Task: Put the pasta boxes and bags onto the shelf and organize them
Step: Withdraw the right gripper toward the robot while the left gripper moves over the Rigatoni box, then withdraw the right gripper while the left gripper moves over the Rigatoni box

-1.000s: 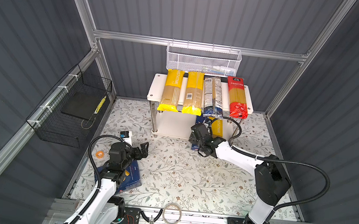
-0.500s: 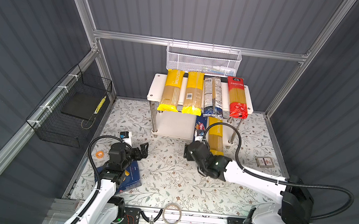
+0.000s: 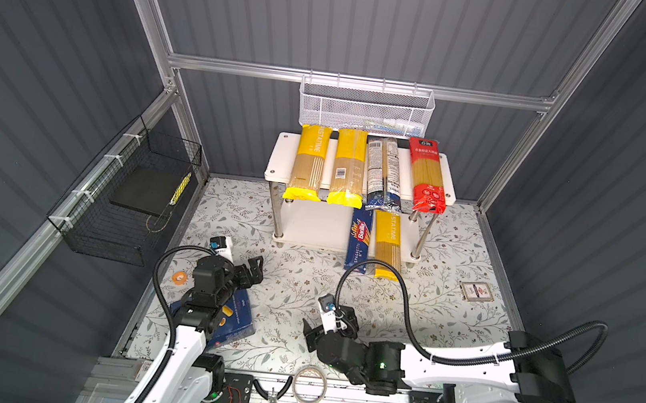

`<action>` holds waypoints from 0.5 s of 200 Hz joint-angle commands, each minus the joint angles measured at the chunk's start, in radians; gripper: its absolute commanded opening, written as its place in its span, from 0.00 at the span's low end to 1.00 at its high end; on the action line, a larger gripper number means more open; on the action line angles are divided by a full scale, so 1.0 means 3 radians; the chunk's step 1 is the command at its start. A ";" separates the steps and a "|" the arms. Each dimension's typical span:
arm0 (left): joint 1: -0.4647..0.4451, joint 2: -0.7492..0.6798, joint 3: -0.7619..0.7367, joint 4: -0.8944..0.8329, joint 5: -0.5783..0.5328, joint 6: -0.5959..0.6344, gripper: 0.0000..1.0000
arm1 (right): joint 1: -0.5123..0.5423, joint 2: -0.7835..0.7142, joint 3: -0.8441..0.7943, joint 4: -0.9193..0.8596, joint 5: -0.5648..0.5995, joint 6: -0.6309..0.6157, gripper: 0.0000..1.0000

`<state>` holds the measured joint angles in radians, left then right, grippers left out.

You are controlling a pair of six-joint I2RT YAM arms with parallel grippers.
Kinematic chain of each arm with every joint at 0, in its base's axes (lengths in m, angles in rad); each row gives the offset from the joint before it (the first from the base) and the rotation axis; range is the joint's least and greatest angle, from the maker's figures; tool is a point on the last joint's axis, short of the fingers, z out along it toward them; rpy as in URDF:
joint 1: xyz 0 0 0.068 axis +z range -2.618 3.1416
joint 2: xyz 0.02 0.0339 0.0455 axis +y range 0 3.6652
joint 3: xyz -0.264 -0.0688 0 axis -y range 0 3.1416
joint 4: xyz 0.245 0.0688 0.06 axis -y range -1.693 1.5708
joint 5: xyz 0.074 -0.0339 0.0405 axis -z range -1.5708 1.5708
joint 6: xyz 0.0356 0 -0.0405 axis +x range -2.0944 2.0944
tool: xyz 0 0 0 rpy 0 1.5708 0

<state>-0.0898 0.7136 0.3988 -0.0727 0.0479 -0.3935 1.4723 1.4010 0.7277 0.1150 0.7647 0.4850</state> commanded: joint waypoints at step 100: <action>-0.0493 0.0096 0.0577 -0.1850 -0.1067 -0.0878 0.99 | -0.0009 -0.1417 -0.1514 0.0539 -0.0486 0.0385 0.99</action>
<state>-0.2035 0.7414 0.6025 -0.5484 -0.2714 -0.5533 1.4715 1.0225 0.2913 0.2993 0.6186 0.5560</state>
